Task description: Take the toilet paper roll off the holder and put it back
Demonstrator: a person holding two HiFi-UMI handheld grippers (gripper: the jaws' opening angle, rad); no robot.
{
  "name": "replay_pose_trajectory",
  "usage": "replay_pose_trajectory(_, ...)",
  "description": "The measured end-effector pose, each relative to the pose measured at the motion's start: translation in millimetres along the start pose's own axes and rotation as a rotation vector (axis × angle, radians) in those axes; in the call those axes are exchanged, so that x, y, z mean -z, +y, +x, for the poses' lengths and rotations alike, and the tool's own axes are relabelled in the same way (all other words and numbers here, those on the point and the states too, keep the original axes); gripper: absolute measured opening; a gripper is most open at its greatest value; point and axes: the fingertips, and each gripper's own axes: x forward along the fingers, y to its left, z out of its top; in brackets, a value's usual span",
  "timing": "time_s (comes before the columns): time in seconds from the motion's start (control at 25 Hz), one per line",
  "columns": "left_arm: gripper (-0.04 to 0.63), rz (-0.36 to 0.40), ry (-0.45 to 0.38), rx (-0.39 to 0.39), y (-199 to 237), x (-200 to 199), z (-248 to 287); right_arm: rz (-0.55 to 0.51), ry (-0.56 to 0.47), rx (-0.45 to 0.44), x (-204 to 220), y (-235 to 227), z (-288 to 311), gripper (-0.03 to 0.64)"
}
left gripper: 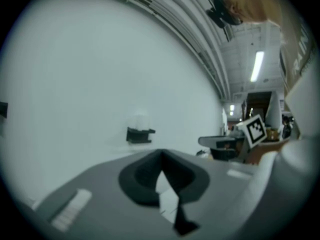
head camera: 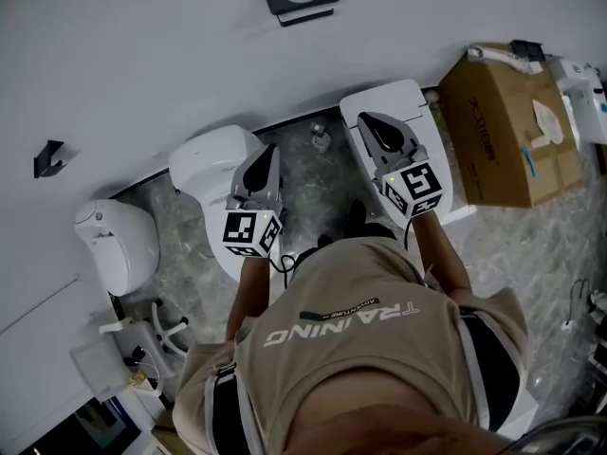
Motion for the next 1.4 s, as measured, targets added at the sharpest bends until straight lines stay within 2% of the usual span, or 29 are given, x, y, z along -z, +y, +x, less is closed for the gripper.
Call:
replay_pose_trajectory(0.2, 0.005, 0.030, 0.021, -0.042, -3.1, -5.8, 35.0, 0.034, -0.040, -0.025, -0.4, -39.5, 17.4, 0.014)
replay_pose_trajectory(0.44, 0.005, -0.084, 0.019, -0.057, -1.2, 0.5, 68.1, 0.066, -0.035, -0.077, 10.8, -66.1, 37.4, 0.014)
replay_pose_trajectory(0.68, 0.005, -0.059, 0.050, -0.089, 15.1, 7.5, 80.0, 0.062, 0.008, -0.119, 24.3, -69.6, 67.9, 0.014)
replay_pose_trajectory(0.96, 0.005, -0.080, 0.038, -0.044, 61.8, 7.7, 96.7, 0.031, 0.017, -0.097, 11.3, -58.7, 113.7, 0.014)
replay_pose_trajectory(1.08, 0.005, -0.027, 0.008, -0.007, 82.7, -10.1, 112.2, -0.008, 0.018, -0.076, -4.6, -58.8, 132.7, 0.014)
replay_pose_trajectory(1.2, 0.005, 0.038, -0.019, 0.022, 109.0, -27.6, 126.1, -0.045, 0.038, -0.016, -14.2, -64.1, 155.8, 0.014)
replay_pose_trajectory(1.4, 0.005, 0.062, -0.025, 0.076, 142.8, -30.8, 153.1, -0.088, 0.061, 0.057, -19.0, -70.9, 179.9, 0.014)
